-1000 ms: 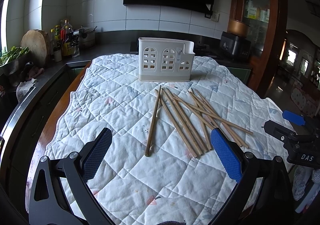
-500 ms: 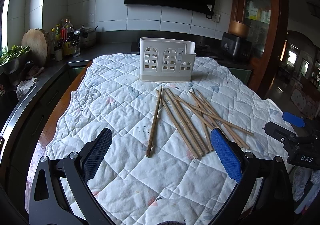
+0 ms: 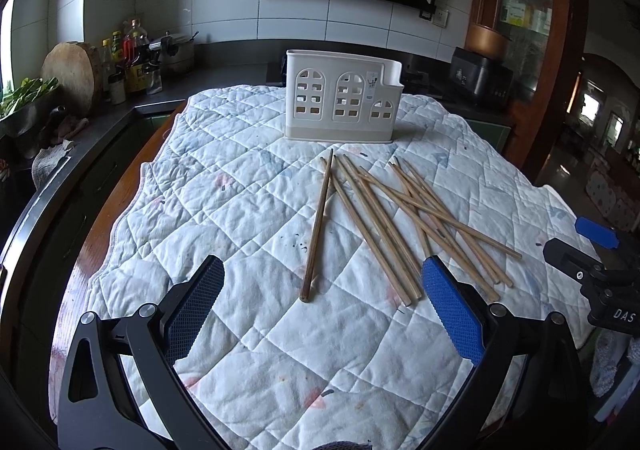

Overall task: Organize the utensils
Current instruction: 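Lower the left tool onto one chopstick and close it while the right tool grasps another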

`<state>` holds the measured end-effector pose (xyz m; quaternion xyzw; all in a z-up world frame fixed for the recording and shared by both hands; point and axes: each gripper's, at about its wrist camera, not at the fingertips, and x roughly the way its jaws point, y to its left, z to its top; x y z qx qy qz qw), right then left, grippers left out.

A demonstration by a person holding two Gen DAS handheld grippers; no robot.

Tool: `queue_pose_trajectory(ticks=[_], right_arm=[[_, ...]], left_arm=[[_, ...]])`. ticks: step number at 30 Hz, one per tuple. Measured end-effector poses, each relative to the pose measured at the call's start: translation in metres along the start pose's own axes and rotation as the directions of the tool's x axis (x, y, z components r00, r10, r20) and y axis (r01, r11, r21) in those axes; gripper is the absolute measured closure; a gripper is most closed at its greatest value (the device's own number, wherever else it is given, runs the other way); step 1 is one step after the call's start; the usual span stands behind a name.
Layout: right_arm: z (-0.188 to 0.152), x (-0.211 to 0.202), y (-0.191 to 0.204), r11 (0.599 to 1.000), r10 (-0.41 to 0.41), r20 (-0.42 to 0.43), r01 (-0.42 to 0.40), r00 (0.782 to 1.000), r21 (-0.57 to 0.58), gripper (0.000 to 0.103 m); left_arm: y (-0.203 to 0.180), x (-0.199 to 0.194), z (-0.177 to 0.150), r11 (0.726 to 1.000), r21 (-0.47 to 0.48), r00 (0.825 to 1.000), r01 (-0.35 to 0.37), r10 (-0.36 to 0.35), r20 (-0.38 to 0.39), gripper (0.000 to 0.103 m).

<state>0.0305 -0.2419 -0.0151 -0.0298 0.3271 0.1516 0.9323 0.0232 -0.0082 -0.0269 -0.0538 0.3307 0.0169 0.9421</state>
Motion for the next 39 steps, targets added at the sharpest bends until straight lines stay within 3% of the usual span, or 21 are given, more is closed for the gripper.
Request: queue_pose_trajectory(ticks=[30,39], right_arm=[[-0.001,0.047,-0.02,0.999,0.026,-0.125,-0.031,0.992,-0.039,0.008],[0.002,0.067,-0.026,0.997,0.059,-0.17,-0.068,0.984,-0.046,0.022]], left_arm=[[0.019,0.051,0.0,0.999,-0.044,0.979,-0.017,0.008,-0.205,0.006],[0.019,0.062,0.002,0.999,-0.032,0.975,-0.001,-0.006,-0.223,0.007]])
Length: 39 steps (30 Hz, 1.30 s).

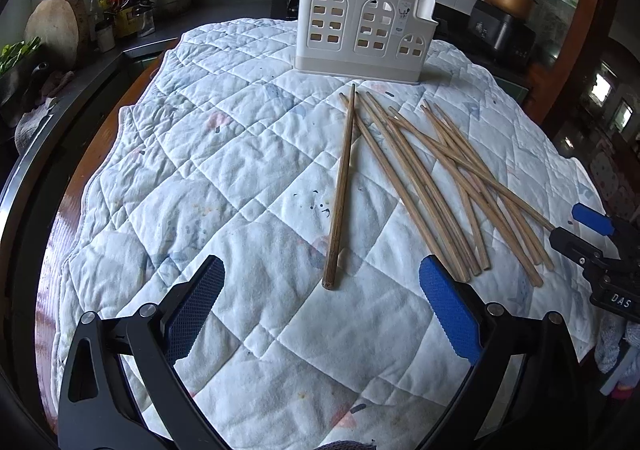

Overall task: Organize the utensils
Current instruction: 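Lower the left tool onto one chopstick and close it while the right tool grasps another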

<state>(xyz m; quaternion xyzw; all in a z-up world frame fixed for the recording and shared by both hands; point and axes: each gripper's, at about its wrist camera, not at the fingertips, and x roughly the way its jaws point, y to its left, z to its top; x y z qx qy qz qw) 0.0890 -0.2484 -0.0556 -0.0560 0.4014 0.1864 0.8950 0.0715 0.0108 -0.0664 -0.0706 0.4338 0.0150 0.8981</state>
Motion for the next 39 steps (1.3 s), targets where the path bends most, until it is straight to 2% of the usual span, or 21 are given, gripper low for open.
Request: queue_pose_trajectory(ticks=[9,15,25,27,33,39], right_arm=[[0.003,0.014,-0.004,0.999,0.024,-0.023,-0.025,0.999,-0.04,0.037],[0.003,0.022,-0.013,0.996,0.082,-0.037,-0.083,0.996,-0.029,0.05],[0.005,0.031,-0.016,0.989,0.136,-0.056,-0.139,0.989,-0.047,0.063],[0.005,0.034,-0.017,0.988,0.146,-0.062,-0.149,0.987,-0.043,0.064],[0.006,0.038,-0.02,0.984,0.172,-0.073,-0.174,0.982,-0.03,0.068],[0.007,0.039,-0.021,0.981,0.191,-0.076,-0.194,0.979,-0.023,0.073]], left_arm=[[0.003,0.012,0.003,1.0,-0.013,1.0,-0.002,0.002,-0.015,0.007],[0.002,0.016,0.005,1.0,-0.011,1.0,0.007,-0.007,-0.01,0.007],[0.0,0.025,0.009,1.0,-0.002,1.0,0.021,-0.021,-0.017,0.008],[-0.001,0.028,0.01,1.0,-0.003,0.999,0.029,-0.029,-0.027,0.018],[0.0,0.034,0.011,0.999,-0.003,0.999,0.035,-0.035,-0.039,0.024],[-0.001,0.039,0.015,0.999,0.001,0.998,0.041,-0.041,-0.044,0.035]])
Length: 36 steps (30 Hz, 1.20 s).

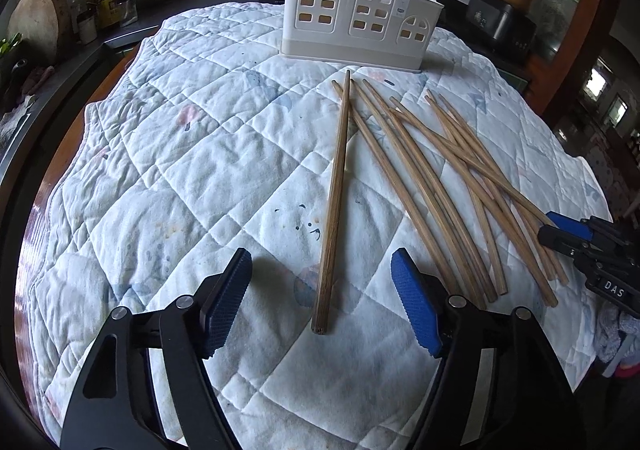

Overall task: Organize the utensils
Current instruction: 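Lower the left tool onto one chopstick and close it while the right tool grasps another, then lift the left tool's chopstick over the white holder while the right tool carries its chopstick there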

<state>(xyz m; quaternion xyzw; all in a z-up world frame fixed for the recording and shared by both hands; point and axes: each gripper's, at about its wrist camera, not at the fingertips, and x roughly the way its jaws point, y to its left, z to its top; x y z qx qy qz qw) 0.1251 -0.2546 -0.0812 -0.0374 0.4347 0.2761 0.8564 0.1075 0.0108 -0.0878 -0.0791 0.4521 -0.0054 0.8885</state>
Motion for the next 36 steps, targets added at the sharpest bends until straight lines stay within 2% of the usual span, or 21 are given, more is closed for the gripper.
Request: queue_pose_trajectory(ticks=[6,11,16,18,23,29,31,36], right_arm=[[0.001,0.002,-0.001,1.0,0.018,-0.006,-0.018,1.0,0.0,0.083],[0.001,0.001,0.002,1.0,0.019,-0.008,-0.019,1.0,-0.015,0.087],[0.0,0.001,0.005,1.0,0.011,-0.002,-0.011,1.0,-0.027,0.092],[0.0,0.0,0.006,1.0,0.005,0.004,-0.005,1.0,-0.031,0.095],[-0.001,-0.005,0.009,0.999,-0.011,0.019,0.012,1.0,-0.041,0.095],[0.0,-0.017,0.013,0.997,-0.047,0.063,0.05,0.997,-0.061,0.095],[0.001,-0.02,0.013,0.997,-0.051,0.074,0.056,0.996,-0.06,0.095],[0.004,-0.028,0.014,0.998,-0.047,0.096,0.052,0.994,-0.043,0.095]], left_arm=[[0.0,0.004,0.002,1.0,0.003,1.0,0.007,-0.007,-0.005,0.046],[0.0,0.006,0.004,1.0,0.007,1.0,0.001,-0.001,-0.003,0.053],[0.0,0.008,0.006,0.999,0.017,0.999,-0.034,0.034,0.002,0.063],[-0.001,0.009,0.006,0.999,0.017,0.999,-0.044,0.044,0.005,0.064],[-0.004,0.01,0.004,0.997,0.024,0.997,-0.074,0.073,0.018,0.066],[-0.004,0.008,0.003,0.995,0.022,0.995,-0.096,0.095,0.032,0.079],[-0.005,0.007,0.003,0.995,0.021,0.995,-0.094,0.093,0.041,0.087],[-0.006,0.007,0.002,0.995,0.018,0.995,-0.093,0.092,0.046,0.088]])
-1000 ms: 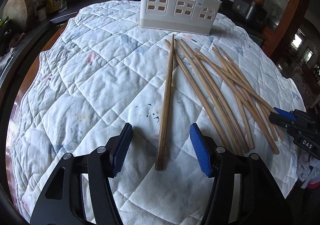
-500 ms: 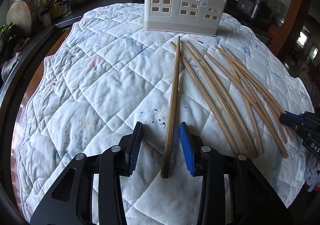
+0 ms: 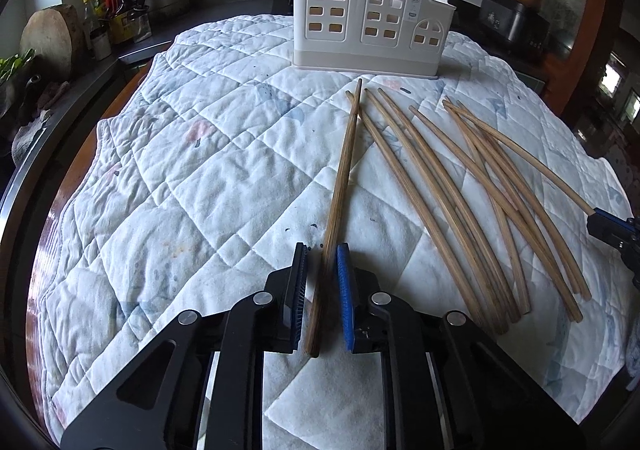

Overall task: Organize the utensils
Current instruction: 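Lift the left tool's chopstick over the white holder while the right tool carries its chopstick there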

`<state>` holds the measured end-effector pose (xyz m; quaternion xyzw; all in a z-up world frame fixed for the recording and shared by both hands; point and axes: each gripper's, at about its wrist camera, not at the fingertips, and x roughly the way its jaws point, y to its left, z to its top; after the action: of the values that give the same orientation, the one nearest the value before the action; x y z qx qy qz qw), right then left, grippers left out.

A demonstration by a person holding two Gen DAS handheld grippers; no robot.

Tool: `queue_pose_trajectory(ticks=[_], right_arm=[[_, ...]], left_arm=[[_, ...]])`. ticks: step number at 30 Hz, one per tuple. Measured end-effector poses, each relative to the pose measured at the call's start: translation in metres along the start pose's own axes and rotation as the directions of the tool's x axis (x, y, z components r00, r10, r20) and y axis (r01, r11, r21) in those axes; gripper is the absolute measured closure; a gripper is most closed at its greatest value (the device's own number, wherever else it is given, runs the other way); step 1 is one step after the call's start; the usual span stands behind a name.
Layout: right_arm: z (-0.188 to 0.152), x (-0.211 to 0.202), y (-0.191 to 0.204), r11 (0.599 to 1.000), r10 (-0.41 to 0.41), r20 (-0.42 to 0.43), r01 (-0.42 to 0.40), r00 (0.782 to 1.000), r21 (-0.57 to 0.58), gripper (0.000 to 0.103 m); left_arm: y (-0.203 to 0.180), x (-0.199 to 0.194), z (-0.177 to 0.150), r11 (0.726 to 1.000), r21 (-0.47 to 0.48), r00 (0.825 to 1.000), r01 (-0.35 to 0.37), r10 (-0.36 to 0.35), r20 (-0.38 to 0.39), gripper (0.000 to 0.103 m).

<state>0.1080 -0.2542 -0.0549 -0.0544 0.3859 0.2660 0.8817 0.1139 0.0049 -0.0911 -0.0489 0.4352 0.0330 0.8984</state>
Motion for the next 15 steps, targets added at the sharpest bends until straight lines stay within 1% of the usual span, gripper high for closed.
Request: queue_pose_trajectory(ticks=[9,12,15], right_arm=[[0.009,-0.01,0.008,1.0,0.005,0.033,-0.006,0.999,0.013,0.096],[0.014,-0.016,0.012,1.0,0.002,0.05,-0.003,0.999,0.017,0.096],[0.02,-0.023,0.015,1.0,-0.002,0.068,0.0,0.998,0.024,0.096]], left_arm=[[-0.001,0.003,0.001,1.0,0.018,1.0,0.016,-0.016,0.0,0.088],[-0.001,0.002,0.001,0.999,0.024,1.0,0.021,-0.021,0.005,0.095],[0.003,-0.006,0.003,0.999,0.015,0.998,0.052,-0.053,0.024,0.097]])
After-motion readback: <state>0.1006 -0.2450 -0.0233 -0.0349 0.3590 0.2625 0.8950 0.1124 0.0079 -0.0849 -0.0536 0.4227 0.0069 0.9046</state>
